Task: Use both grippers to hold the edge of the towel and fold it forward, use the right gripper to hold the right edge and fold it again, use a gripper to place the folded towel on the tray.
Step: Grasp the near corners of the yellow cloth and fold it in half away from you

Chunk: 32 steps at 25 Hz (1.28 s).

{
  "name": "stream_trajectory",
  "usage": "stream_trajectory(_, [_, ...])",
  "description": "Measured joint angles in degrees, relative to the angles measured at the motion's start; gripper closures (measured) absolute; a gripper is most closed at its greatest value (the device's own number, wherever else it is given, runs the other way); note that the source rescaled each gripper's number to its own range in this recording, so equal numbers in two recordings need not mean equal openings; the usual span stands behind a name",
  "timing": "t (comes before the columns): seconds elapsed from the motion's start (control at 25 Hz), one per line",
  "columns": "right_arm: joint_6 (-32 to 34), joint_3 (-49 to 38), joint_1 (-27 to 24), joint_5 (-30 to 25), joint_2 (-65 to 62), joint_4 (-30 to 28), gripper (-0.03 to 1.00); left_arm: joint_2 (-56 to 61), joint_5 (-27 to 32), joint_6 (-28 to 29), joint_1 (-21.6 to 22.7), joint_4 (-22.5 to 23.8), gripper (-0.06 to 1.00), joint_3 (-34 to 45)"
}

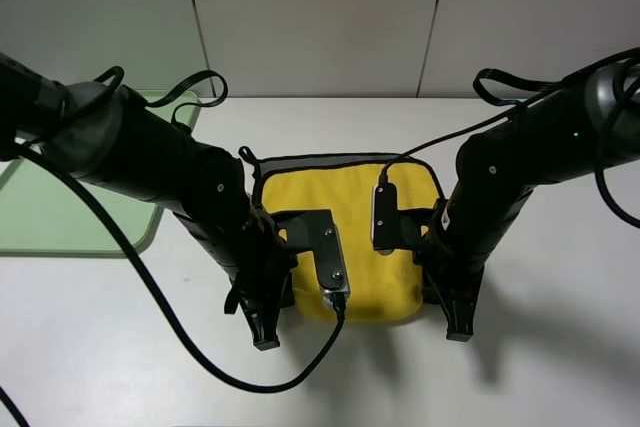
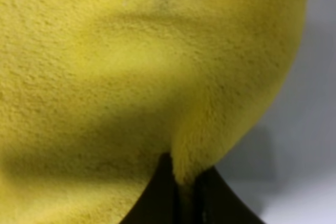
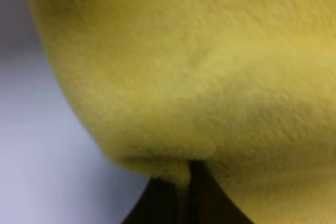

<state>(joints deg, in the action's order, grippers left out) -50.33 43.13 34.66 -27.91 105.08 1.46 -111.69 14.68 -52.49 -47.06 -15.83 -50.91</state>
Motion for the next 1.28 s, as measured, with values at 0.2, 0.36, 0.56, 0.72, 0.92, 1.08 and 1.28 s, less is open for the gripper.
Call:
stream_trajectory(0.2, [5.86,-0.12,0.0,-1.51,-3.61,0.13,0.97,2.24,1.43,0.0,-0.06,0.04,0.94,0.32])
stream_trajectory(0.36, [9.71,-0.13,0.0,-3.16,-6.76,0.32,0.97,5.2,2.14,0.0,-0.06,0.04,0.94,0.37])
stream_trajectory(0.56, [13.44,-0.18,0.0,-5.71,-10.95,0.6,0.97,9.86,2.89,0.0,-0.06,1.16,0.94,0.37])
stream_trajectory(0.72, [13.61,-0.18,0.0,-9.48,-14.26,0.97,0.97,13.79,4.37,0.05,-0.06,2.53,0.94,0.37])
stream_trajectory(0.92, [13.66,-0.18,0.0,-12.8,-19.28,2.19,0.97,16.88,5.86,0.05,-0.06,2.86,0.94,0.37])
stream_trajectory(1.08, [13.81,-0.18,0.0,-16.32,-23.56,4.46,0.97,18.02,7.26,0.05,-0.06,3.01,0.94,0.37])
stream_trajectory(1.28, [14.02,-0.18,0.0,-19.56,-28.35,7.2,0.97,19.36,8.65,0.05,-0.1,3.08,0.94,0.37])
